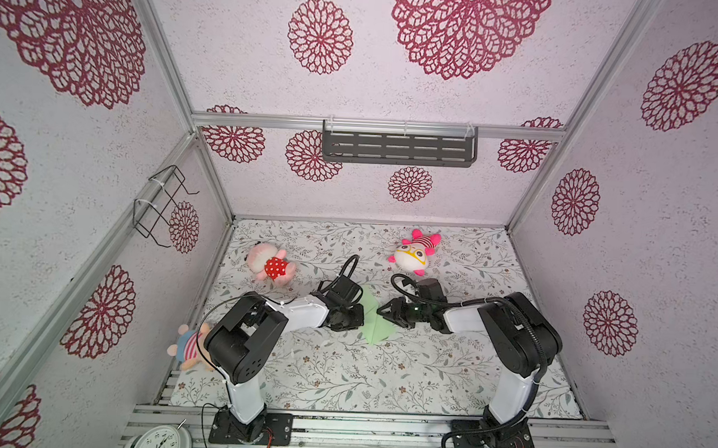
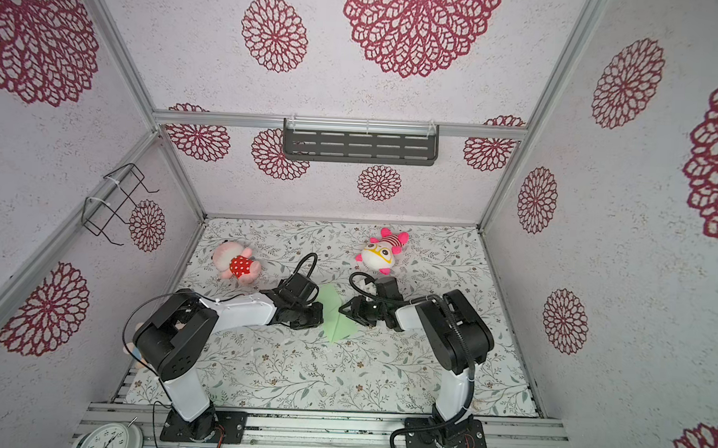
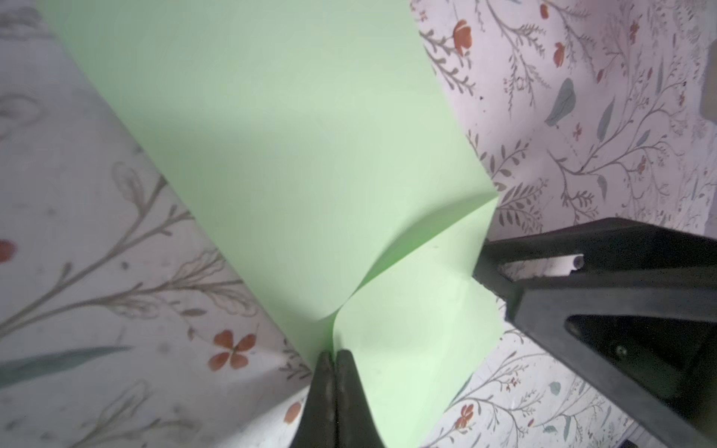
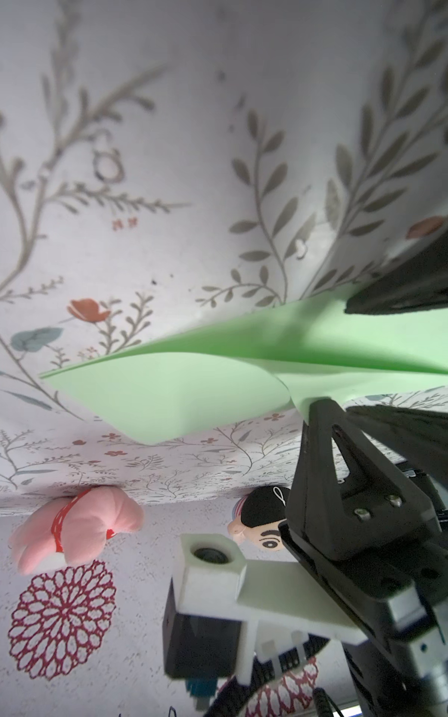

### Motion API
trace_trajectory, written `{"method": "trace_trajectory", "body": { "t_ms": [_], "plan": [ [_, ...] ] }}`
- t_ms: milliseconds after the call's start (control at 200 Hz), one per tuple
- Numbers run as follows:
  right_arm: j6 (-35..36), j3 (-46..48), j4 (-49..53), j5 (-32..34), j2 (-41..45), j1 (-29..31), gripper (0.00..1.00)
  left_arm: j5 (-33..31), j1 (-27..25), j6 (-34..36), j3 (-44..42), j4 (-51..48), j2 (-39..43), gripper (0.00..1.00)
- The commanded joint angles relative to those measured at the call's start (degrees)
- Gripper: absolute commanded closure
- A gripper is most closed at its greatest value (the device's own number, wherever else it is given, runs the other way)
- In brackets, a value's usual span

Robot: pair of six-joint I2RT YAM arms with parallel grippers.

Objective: Fold a paper plane with a square sheet of paper (pick it up from the middle)

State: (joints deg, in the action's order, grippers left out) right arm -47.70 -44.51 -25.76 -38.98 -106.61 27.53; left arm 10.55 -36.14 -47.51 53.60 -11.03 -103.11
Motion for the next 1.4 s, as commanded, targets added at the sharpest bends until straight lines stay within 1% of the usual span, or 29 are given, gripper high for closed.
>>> {"method": "trace_trajectory", "body": {
  "t_ms": [0, 235, 525, 670, 790, 825, 901, 1026, 1181, 1301, 1341, 1396],
  "plan": [
    [0.0, -1.5, -1.0, -1.4, -0.9, 0.0, 0.59, 1.4, 1.3, -1.8, -2.2, 2.5, -0.5, 1.0],
    [2.4, -3.4, 1.1, -2.6, -1.7, 1.0, 0.62, 4.0, 2.2, -2.5, -3.7, 4.5, -1.3, 1.0],
    [2.5, -5.1, 0.9, -5.0, -4.2, 2.6, 0.72, 4.2, 2.6, -2.7, -4.2, 4.7, -1.3, 1.0],
    [1.7, -4.4, -0.7, -5.4, -4.5, 2.9, 0.78, 4.4, 2.7, -2.7, -4.3, 4.7, -0.8, 1.0],
    [1.5, -3.7, -2.0, -4.8, -4.0, 2.9, 0.87, 4.5, 3.0, -2.7, -3.9, 4.3, 0.6, 1.0],
    [1.4, -3.4, -2.8, -4.6, -3.7, 2.9, 0.89, 4.5, 3.2, -2.7, -3.8, 4.1, 1.7, 0.99],
    [0.6, -2.5, -5.4, -3.8, -2.2, 2.9, 0.94, 4.4, 3.8, -3.2, -3.8, 3.9, 4.9, 0.92],
    [-0.6, -1.2, -9.2, -2.5, 1.9, 2.9, 0.97, 4.3, 5.2, -5.8, -6.0, 5.7, 12.2, 0.75],
    [-2.6, -1.0, -11.7, -2.2, 7.9, 2.8, 0.98, 5.8, 6.2, -11.6, -12.0, 13.8, 20.2, 0.49],
    [-6.0, -1.6, -15.4, -3.3, 11.2, 3.0, 0.98, 7.5, 5.9, -14.6, -17.4, 23.7, 25.7, 0.25],
    [-7.7, -1.6, -17.4, -3.5, 12.0, 2.9, 0.98, 8.2, 5.7, -15.3, -19.0, 27.0, 27.3, 0.19],
    [-9.6, -2.0, -19.5, -4.2, 12.4, 2.9, 0.98, 9.3, 5.6, -15.9, -20.6, 30.8, 29.0, 0.14]
  ]
}}
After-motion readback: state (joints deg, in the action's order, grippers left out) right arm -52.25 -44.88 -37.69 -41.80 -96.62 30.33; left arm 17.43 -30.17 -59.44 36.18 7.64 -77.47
